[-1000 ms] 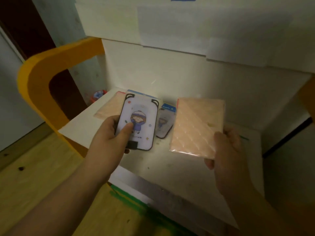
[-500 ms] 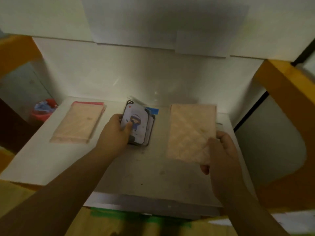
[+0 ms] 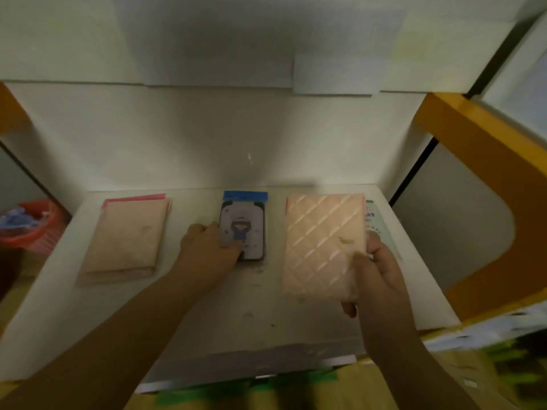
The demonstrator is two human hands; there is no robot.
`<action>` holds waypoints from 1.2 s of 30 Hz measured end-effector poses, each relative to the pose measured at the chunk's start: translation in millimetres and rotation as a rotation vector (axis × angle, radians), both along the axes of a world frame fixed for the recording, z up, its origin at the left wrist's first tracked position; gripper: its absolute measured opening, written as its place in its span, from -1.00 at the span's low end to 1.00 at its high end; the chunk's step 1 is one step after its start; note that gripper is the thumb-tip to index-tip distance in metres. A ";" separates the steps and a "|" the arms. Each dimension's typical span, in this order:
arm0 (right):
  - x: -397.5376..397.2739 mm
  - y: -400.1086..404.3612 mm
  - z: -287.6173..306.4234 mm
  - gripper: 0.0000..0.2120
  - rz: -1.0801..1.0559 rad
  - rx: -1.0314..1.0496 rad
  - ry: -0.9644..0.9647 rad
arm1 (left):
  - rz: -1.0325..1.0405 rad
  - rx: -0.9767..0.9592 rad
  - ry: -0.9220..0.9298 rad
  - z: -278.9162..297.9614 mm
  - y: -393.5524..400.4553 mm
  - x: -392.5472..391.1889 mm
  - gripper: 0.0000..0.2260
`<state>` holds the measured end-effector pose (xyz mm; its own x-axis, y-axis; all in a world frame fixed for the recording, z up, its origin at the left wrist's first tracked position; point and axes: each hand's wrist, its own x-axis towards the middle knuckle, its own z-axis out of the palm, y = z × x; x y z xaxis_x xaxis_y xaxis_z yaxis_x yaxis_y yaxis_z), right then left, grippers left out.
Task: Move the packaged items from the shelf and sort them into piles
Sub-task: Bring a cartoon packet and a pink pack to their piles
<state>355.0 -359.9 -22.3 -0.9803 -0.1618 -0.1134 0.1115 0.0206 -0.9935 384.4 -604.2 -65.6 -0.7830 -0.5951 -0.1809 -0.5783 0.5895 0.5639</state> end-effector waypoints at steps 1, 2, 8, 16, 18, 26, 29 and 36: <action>3.5 -3.7 -0.7 -0.85 0.001 0.001 0.000 | -0.028 0.002 -0.007 2.0 -2.5 3.4 -0.64; 6.3 -7.7 -1.4 -0.85 -0.001 0.006 -0.002 | -0.054 -0.003 -0.008 3.9 -5.1 7.3 -0.63; 19.4 -40.3 -1.2 -0.87 0.060 0.020 0.004 | -0.147 -0.151 0.093 17.1 -26.0 47.1 -0.48; 31.5 -112.3 -6.6 -0.82 0.292 0.090 -0.016 | -0.174 -0.461 0.141 30.9 -78.5 121.7 -0.52; 31.6 -135.9 -12.0 -0.82 0.340 0.128 -0.027 | -0.158 -0.503 0.146 32.5 -90.1 137.3 -0.57; 26.9 -231.6 -21.3 -0.82 0.552 0.288 0.022 | -0.065 -0.559 0.149 41.4 -112.3 175.9 -0.60; 24.3 -260.0 -27.4 -0.77 0.562 0.353 0.042 | -0.047 -0.545 0.163 40.6 -117.6 181.3 -0.59; 21.7 -284.7 -37.6 -0.66 0.595 0.694 0.214 | -0.034 -0.507 0.176 41.0 -129.5 189.0 -0.59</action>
